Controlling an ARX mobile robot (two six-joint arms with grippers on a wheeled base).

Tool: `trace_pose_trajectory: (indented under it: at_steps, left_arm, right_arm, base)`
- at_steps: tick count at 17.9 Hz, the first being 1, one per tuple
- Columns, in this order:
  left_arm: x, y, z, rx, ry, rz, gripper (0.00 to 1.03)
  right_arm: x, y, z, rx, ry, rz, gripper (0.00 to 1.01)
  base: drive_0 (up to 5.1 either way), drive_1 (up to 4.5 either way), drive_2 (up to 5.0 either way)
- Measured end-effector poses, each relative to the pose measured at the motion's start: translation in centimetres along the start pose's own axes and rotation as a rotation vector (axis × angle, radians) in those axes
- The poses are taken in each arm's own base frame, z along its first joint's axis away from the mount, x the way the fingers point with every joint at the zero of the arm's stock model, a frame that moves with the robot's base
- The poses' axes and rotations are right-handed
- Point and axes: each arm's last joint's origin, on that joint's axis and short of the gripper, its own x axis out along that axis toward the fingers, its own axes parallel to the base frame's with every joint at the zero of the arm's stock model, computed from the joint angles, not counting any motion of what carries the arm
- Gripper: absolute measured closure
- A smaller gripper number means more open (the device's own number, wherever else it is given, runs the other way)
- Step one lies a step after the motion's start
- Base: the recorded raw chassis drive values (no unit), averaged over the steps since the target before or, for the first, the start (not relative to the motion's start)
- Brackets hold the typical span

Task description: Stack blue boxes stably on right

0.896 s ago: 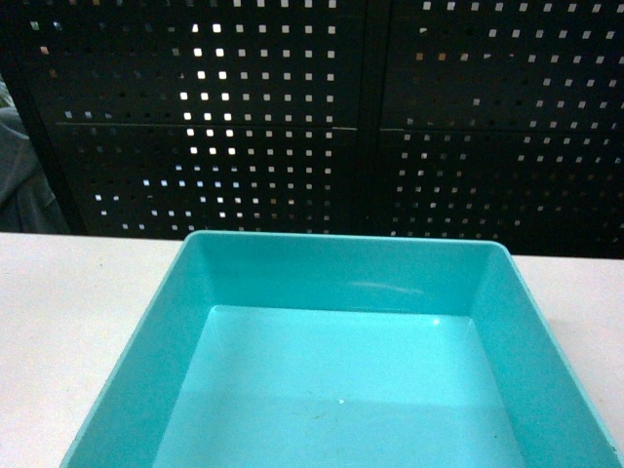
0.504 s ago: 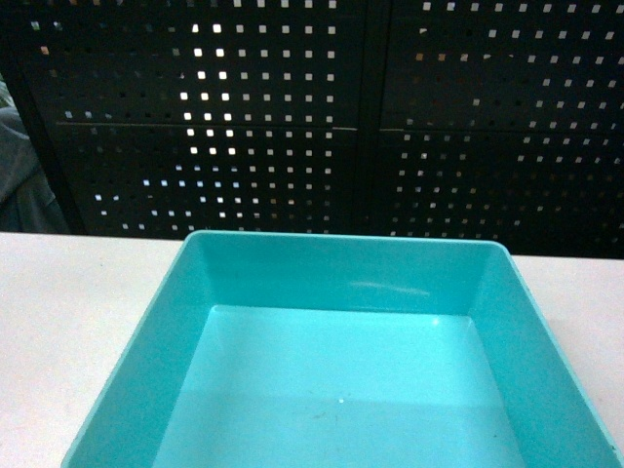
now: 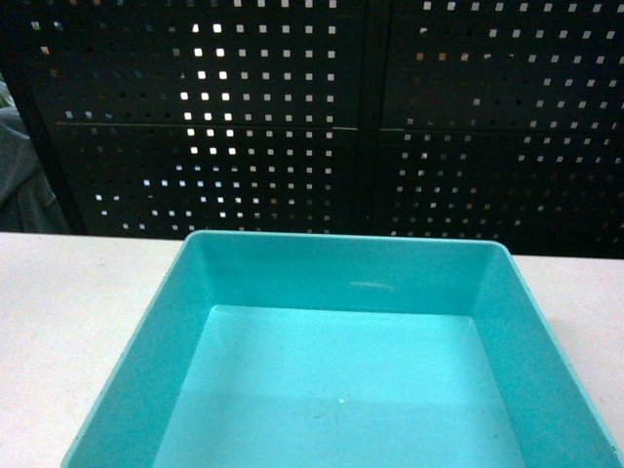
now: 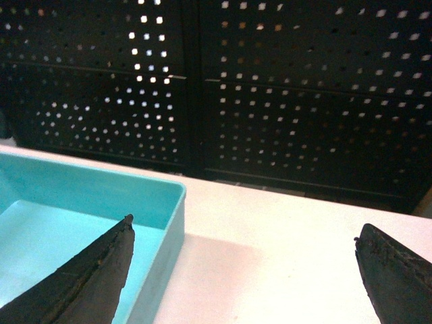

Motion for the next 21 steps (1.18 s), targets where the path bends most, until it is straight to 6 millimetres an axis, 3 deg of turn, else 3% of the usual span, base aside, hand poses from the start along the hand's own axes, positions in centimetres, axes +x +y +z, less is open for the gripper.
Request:
trace_pose_trajectory:
  at_steps: [3,6,8,10,16,21]
  left_arm:
    - [4.8,-0.7,1.4,0.018,0.151,-0.063,0.05]
    - [9.3,-1.7,2.5,0.027,0.204,-0.073,0.05]
    - [11.9,-2.8,-1.7,0.043,0.409,-0.055,0.05]
    - [12.3,-3.8,-4.6,0.029,0.534,-0.069,0.05]
    - [12.5,-5.6,-9.4,0.007,0.676,-0.009,0.05]
    - [12.3,-5.7,-11.4,-0.019,0.715,0.028,0.05]
  right_arm:
    - [4.7,0.3,2.8,-0.035,0.072,0.067,0.03]
    - [8.9,0.9,2.7,-0.071,0.206,0.144,0.03]
    - [11.7,1.5,0.4,-0.114,0.345,0.172,0.03]
    - [12.7,2.1,-1.5,-0.127,0.426,0.177,0.03]
    - [14.3,3.1,-4.7,-0.139,0.509,0.178,0.03]
    - [14.3,2.7,-7.0,-0.123,0.551,0.159,0.03]
  base:
    - [0.0,0.0,0.0]
    - [0.0,0.0,0.0]
    - [0.0,0.0,0.0]
    - [0.0,0.0,0.0]
    - [0.0,0.0,0.0]
    - [0.0,0.0,0.0]
